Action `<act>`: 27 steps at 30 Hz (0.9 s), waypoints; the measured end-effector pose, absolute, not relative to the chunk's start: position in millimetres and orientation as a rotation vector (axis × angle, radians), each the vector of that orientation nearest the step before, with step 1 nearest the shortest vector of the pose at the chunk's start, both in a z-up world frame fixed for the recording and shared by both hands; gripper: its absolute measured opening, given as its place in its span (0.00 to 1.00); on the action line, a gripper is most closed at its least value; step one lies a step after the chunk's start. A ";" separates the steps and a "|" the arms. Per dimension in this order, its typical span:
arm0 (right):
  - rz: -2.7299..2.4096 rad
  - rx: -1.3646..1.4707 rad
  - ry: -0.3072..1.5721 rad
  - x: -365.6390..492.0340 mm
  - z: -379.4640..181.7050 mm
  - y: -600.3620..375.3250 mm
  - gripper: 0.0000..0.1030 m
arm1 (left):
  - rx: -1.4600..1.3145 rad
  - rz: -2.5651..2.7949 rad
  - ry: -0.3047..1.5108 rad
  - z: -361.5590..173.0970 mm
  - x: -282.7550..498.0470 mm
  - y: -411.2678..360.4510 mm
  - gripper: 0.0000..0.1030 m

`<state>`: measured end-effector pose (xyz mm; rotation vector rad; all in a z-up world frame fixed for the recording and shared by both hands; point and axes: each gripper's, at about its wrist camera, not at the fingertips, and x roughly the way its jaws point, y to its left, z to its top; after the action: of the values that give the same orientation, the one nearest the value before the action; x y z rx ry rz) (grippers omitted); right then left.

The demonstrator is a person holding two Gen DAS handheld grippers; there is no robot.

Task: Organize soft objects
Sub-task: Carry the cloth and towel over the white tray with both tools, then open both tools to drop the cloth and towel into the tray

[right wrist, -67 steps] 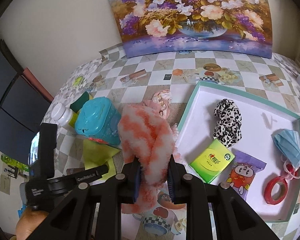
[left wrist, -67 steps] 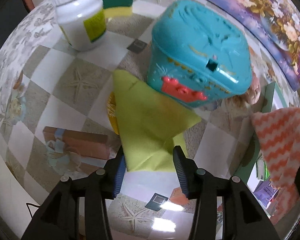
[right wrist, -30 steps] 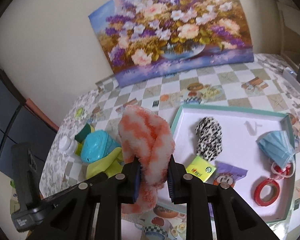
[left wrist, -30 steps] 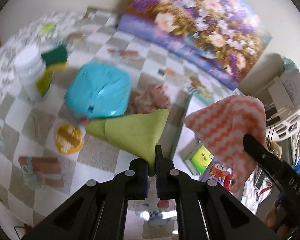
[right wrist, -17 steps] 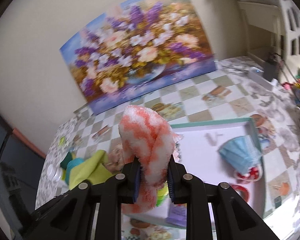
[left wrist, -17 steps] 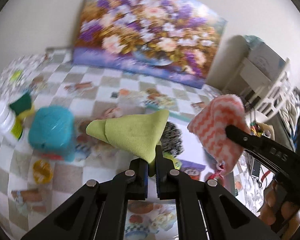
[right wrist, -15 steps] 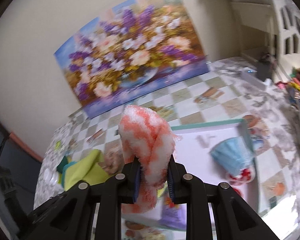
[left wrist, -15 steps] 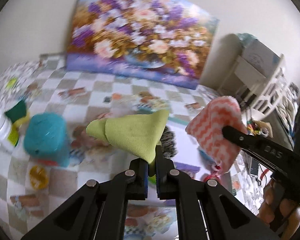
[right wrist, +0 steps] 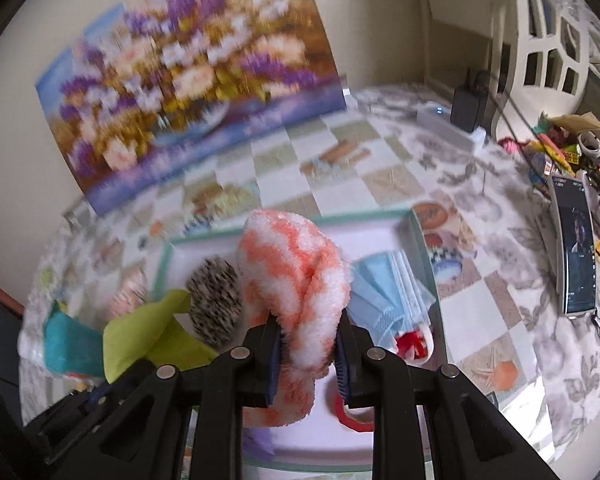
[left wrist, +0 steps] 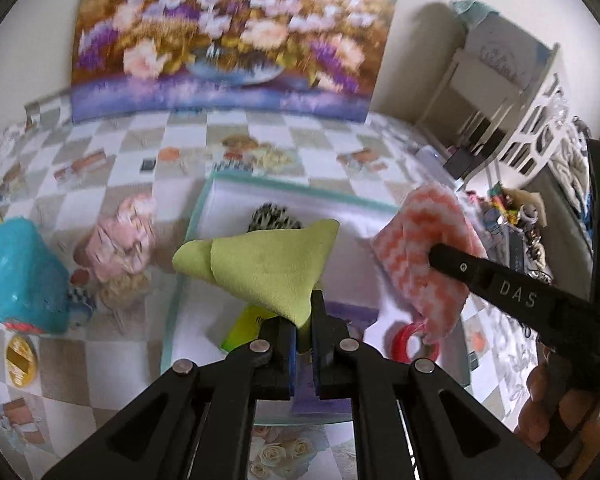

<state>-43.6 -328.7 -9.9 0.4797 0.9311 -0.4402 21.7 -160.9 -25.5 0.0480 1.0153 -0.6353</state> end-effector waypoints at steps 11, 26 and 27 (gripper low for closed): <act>-0.443 0.444 1.018 -37.3 -28.9 -321.6 0.41 | -0.032 -0.610 1.098 -38.7 33.7 -149.4 0.20; -0.415 0.352 0.996 -31.0 -14.1 -296.4 0.77 | -0.129 -0.408 1.060 -7.9 44.4 -92.4 0.65; -0.405 0.341 0.994 -29.7 -13.2 -292.1 0.80 | -0.137 -0.374 1.051 -4.7 44.4 -82.9 0.69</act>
<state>-29.7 -292.1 -13.2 0.3406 0.9944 -0.4049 44.4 -82.9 -4.7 -0.1369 1.0511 -0.3741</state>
